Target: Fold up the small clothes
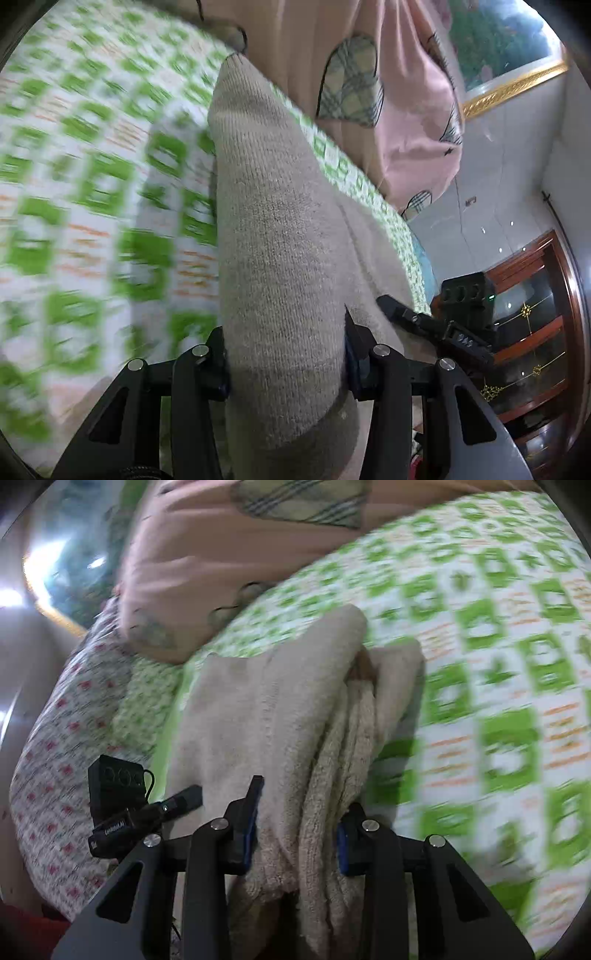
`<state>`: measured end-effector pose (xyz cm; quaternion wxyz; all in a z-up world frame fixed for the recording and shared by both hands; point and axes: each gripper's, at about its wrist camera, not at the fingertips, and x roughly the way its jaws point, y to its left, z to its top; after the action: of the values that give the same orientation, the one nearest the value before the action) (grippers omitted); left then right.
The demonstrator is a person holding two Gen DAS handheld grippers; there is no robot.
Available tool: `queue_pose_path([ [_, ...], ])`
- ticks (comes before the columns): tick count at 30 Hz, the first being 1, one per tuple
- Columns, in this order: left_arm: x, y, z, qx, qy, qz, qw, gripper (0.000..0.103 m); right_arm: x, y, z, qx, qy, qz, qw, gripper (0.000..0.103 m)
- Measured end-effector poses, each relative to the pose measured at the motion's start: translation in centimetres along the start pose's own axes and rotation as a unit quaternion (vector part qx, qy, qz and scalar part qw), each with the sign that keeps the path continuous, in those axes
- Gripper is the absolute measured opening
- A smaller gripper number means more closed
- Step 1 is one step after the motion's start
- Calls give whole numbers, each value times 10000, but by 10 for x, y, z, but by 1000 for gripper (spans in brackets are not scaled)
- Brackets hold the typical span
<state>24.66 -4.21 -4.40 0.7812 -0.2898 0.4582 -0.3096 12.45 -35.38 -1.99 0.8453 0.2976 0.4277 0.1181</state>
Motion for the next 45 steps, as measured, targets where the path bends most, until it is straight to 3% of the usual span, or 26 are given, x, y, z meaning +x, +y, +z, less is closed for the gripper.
queue_pose_path([
  [4,-58,16,-10,-1,-53,377,9993,45,34,31,-19,-47,153,595,9981,34],
  [9,-91,52,-25,-165,-10,682,9975,46,81,50,-43,-31,465,849,9953,34],
  [12,-91,78,-35,-412,42,661,9970,57,97,51,-55,-86,596,476,9971,39],
  [14,-95,86,-38,-574,26,617,9964,71,96,47,-57,5,623,392,9973,46],
  [16,-100,88,-39,-581,-72,588,9965,71,92,47,-55,76,707,203,9973,59],
  [19,-110,88,-32,-511,-284,686,9959,72,73,49,-50,-40,579,-61,9983,63],
  [22,-114,95,-16,-570,-460,713,9948,73,51,58,-37,-230,145,-422,9987,66],
  [26,-108,104,5,-595,-543,916,9925,74,61,77,-17,-501,13,-469,9976,64],
  [30,-93,108,24,-639,-490,1135,9903,74,100,80,-4,-585,413,-669,9952,23],
  [34,-83,108,44,-570,-537,1531,9851,73,86,94,6,-1021,5,-689,9924,15],
  [36,-76,111,57,-504,-608,1758,9813,68,88,91,5,-1072,86,-808,9909,14],
  [40,-69,124,84,-323,-686,2387,9681,46,103,69,-1,-858,379,-932,9912,21],
  [43,-83,120,82,-345,-702,2283,9704,46,85,63,-4,-560,315,-916,9937,37],
  [45,-98,106,67,-172,-767,2224,9718,47,66,65,-9,-550,186,-849,9947,37],
])
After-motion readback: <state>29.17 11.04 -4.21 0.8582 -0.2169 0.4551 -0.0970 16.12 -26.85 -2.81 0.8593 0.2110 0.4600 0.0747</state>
